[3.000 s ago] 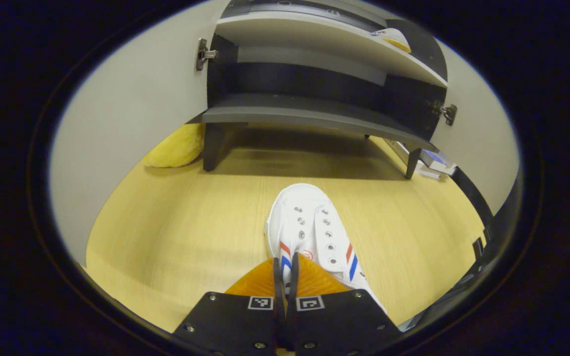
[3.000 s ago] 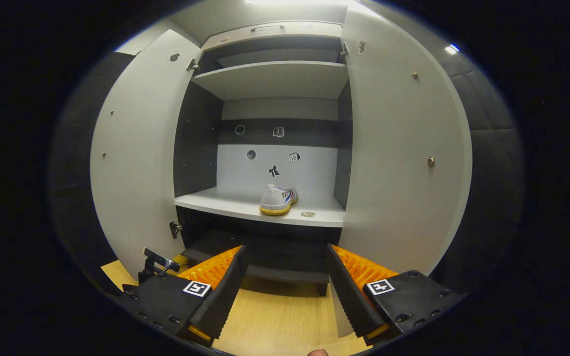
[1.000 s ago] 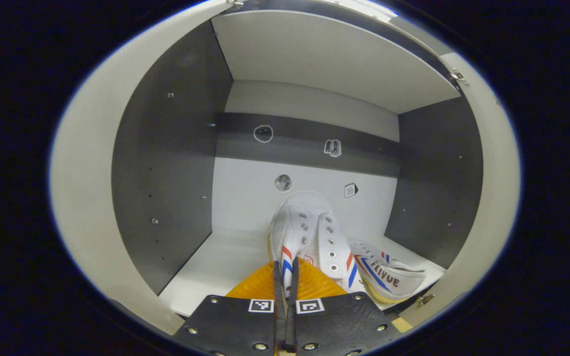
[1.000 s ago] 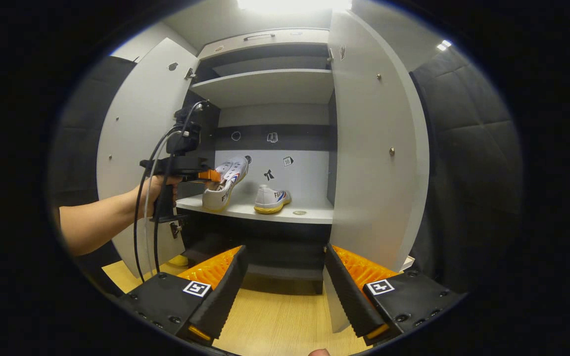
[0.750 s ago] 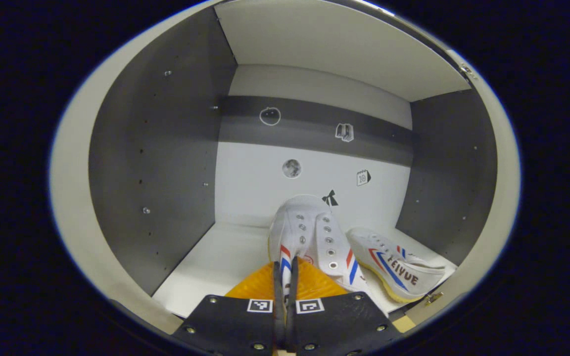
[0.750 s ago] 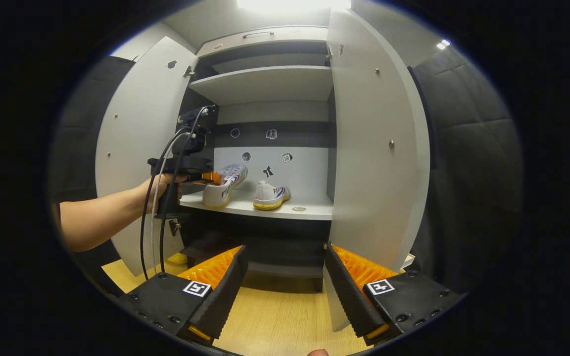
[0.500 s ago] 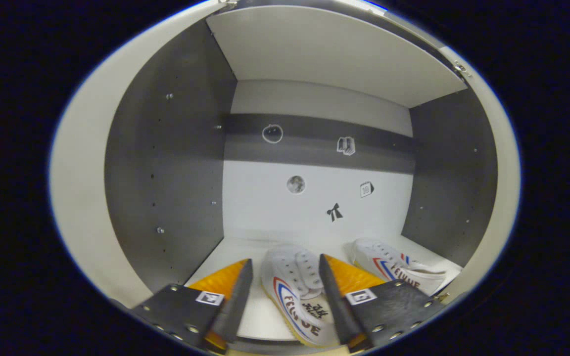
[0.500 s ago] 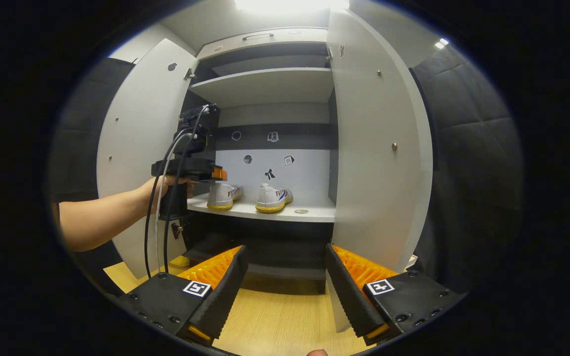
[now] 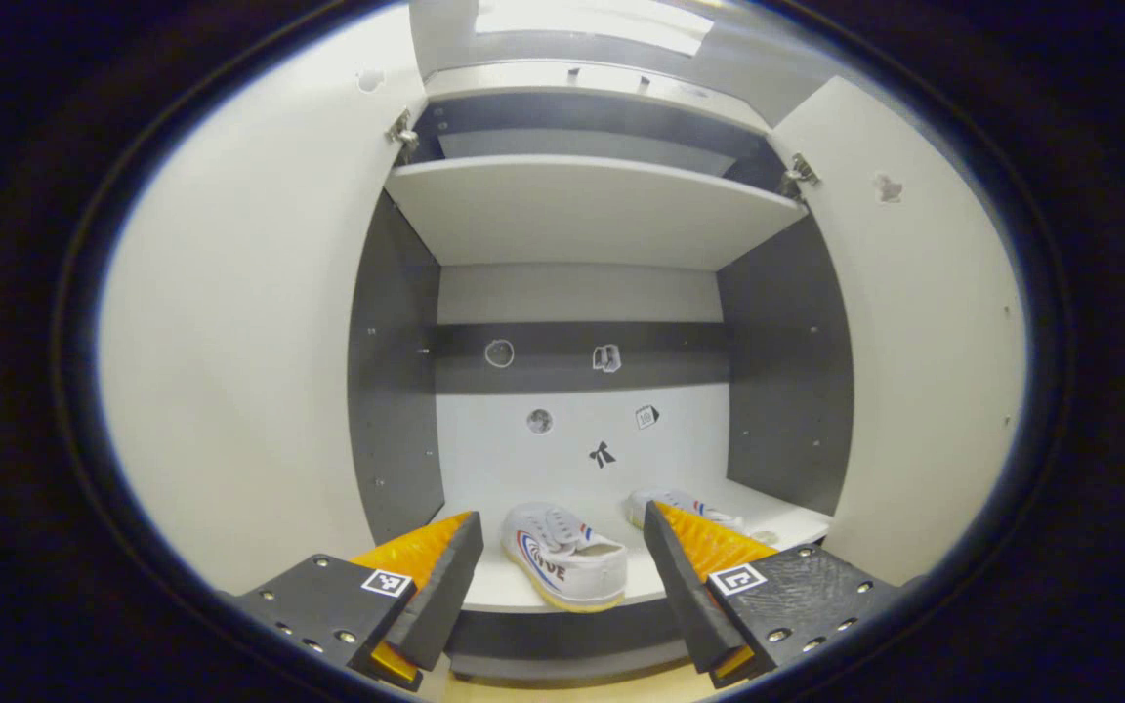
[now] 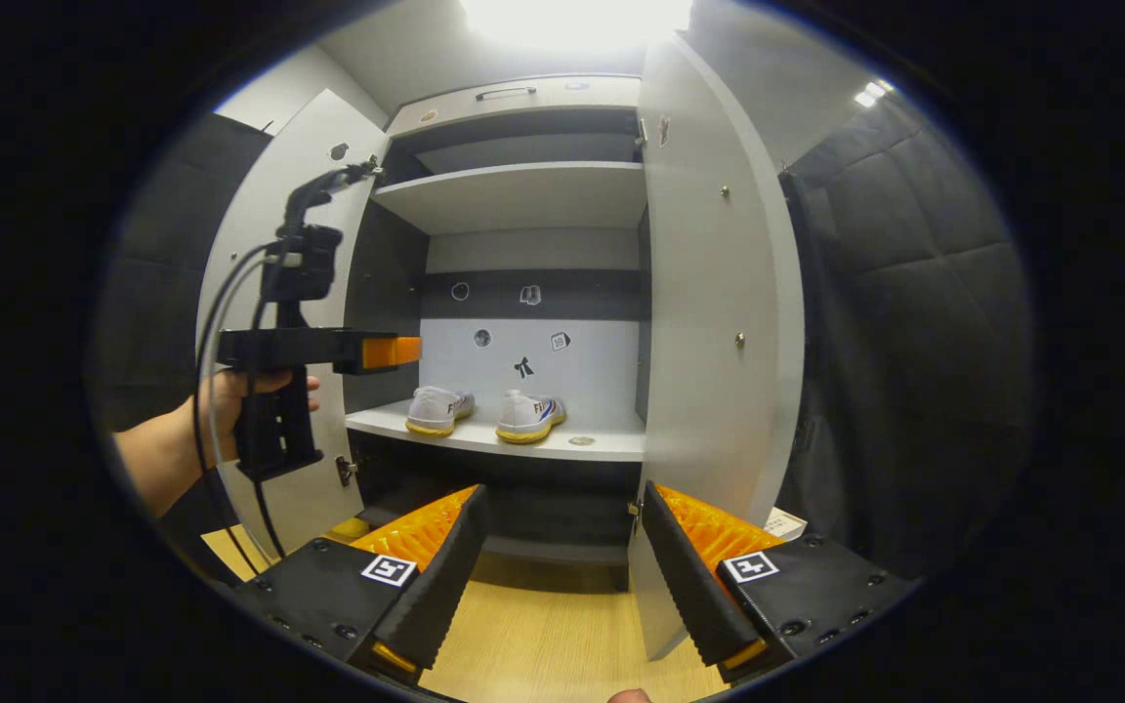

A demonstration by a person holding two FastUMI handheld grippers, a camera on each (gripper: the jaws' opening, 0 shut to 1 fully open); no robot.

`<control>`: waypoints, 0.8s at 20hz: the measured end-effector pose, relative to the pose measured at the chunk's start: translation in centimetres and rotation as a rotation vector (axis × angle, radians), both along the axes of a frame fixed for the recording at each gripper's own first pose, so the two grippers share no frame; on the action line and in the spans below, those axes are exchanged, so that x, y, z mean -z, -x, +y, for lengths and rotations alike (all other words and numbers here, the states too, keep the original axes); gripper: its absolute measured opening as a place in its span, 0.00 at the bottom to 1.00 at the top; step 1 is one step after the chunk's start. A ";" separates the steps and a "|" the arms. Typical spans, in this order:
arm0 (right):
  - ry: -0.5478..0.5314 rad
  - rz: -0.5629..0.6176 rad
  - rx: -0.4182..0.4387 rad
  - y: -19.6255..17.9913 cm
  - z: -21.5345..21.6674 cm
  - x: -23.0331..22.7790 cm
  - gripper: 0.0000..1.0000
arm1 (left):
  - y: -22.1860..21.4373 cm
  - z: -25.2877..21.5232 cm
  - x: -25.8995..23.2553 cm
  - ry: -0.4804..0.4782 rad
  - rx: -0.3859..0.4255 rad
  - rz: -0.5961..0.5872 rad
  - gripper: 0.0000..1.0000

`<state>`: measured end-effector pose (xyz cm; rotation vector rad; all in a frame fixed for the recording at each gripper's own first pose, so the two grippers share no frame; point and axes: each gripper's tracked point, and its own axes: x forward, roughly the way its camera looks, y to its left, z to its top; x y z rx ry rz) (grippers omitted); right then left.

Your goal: Grab one shoe with the right hand and put it into the shoe cabinet, grab the other shoe with the left hand and put it into the shoe cabinet; then close the right door with the right hand and the left door with the left hand.

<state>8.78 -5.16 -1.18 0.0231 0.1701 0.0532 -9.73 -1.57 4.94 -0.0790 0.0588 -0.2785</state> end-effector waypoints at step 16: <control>0.032 -0.073 0.024 3.4 -1.6 -5.0 0.98 | 17.1 9.3 -4.1 0.041 -0.053 -0.035 0.93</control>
